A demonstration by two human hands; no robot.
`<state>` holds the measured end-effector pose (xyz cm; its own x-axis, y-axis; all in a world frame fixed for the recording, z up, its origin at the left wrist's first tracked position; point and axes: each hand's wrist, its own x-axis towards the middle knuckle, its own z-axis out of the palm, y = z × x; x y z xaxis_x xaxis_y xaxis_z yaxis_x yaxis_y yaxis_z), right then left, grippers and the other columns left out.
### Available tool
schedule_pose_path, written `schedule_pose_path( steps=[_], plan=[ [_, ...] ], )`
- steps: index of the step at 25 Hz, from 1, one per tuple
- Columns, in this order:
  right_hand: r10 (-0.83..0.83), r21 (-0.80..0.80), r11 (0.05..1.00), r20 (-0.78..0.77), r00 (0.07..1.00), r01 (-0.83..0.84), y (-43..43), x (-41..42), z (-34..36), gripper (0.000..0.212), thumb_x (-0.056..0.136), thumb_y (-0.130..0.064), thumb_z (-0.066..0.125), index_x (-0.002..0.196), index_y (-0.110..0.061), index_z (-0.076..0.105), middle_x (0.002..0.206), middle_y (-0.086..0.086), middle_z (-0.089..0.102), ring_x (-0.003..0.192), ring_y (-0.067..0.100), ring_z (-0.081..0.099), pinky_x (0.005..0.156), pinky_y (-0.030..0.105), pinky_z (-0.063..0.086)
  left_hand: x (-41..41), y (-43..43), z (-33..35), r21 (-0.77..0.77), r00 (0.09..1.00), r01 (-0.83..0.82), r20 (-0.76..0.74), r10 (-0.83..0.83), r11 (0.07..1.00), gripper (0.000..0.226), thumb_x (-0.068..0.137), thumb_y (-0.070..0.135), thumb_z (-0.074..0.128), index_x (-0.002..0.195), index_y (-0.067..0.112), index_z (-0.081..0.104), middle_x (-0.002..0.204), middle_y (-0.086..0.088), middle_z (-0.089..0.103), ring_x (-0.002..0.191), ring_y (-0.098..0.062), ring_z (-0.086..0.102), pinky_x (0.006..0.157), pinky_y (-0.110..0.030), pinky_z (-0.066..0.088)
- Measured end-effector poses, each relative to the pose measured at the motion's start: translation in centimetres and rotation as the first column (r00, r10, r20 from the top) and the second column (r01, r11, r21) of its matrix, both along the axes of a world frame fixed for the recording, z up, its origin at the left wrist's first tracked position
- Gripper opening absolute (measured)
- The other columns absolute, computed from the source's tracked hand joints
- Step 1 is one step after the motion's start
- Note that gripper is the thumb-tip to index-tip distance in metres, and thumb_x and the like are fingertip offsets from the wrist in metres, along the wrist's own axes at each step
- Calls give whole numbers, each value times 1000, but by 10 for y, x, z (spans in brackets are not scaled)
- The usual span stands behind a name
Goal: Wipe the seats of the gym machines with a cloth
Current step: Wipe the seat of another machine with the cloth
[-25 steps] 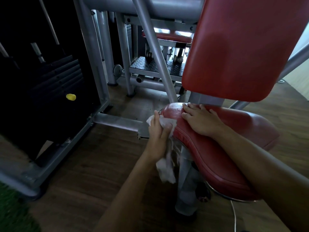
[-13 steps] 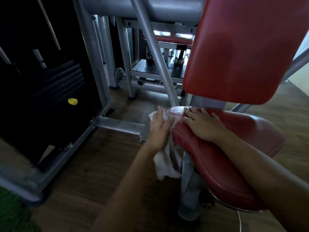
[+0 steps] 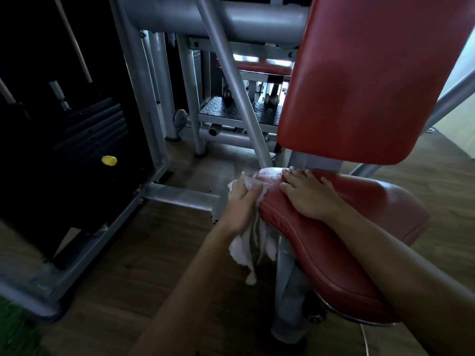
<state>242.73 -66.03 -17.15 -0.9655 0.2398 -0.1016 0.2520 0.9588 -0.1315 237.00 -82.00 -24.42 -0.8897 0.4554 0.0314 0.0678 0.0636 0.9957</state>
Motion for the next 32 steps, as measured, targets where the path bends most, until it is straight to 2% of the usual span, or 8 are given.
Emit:
schedule_pose_path(
  steps=[4, 8, 12, 18, 22, 27, 30, 32],
  plan=[
    [10, -4, 1000, -4, 1000, -10, 1, 1, 0, 53, 107, -42, 21, 158, -28, 20, 169, -5, 10, 155, 22, 6, 121, 53, 8, -26, 13, 22, -101, 998, -44, -51, 39, 994, 38, 98, 33, 49, 108, -1, 62, 112, -18, 67, 109, -32, 63, 100, -46, 49],
    [1, 11, 1000, -1, 1000, -1, 5, -3, -4, 54, 107, -44, 21, 158, -30, 20, 169, 4, 10, 155, 24, 9, 121, 53, 11, -1, 2, -7, 78, 998, -17, 56, 12, 997, 69, 94, 54, 57, 146, 11, 41, 137, -12, 56, 124, -22, 58, 106, -48, 48],
    [-3, -4, 1000, -8, 1000, 3, 7, -4, -4, 54, 106, -46, 23, 157, -30, 23, 168, 5, 13, 154, 23, 12, 121, 53, 12, 34, -5, -20, -55, 996, -36, -89, 31, 998, 97, 87, 78, 43, 160, 28, 3, 161, -6, 27, 148, -20, 28, 120, -48, 30],
    [-7, -31, 999, -12, 1000, 7, 5, 0, 3, 46, 104, -41, 29, 146, -28, 43, 160, 7, 31, 147, 26, 27, 116, 51, 23, 68, -12, -14, -37, 982, -95, -169, 87, 995, 96, 89, 73, 47, 154, 5, 28, 154, -5, 37, 137, -10, 44, 114, -26, 39],
    [-102, -138, 987, -102, 990, 88, 5, 17, 9, 37, 99, -26, 39, 127, -13, 60, 143, 16, 53, 130, 35, 49, 106, 43, 38, 109, -3, -8, 16, 976, -94, -194, 95, 995, 46, 103, 31, 53, 145, 26, 35, 135, 21, 48, 121, 18, 45, 100, -8, 40],
    [-63, -217, 975, -77, 995, 45, 30, 65, 23, 45, 107, -21, 39, 149, -4, 43, 158, 18, 36, 147, 29, 33, 114, 26, 18, 61, 11, -3, 30, 960, -208, -187, 210, 978, 49, 96, 49, 51, 113, 4, 59, 93, -14, 69, 89, -31, 68, 83, -56, 54],
    [-67, -372, 928, -146, 987, 8, 59, 94, 21, 42, 103, -21, 52, 145, -13, 52, 160, 7, 36, 149, 18, 29, 121, 23, 9, 68, 0, 15, 16, 928, -332, -172, 329, 943, 62, 89, 63, 48, 120, 11, 61, 108, -8, 72, 102, -27, 69, 92, -53, 55],
    [-59, -380, 925, -143, 988, 0, 67, 112, 16, 43, 101, -38, 52, 143, -35, 53, 163, 0, 30, 151, 19, 24, 126, 38, 10, 83, -3, 39, 53, 894, -363, -262, 364, 930, 48, 98, 48, 52, 134, 15, 57, 130, 2, 64, 120, -14, 59, 105, -37, 47]
  ],
)
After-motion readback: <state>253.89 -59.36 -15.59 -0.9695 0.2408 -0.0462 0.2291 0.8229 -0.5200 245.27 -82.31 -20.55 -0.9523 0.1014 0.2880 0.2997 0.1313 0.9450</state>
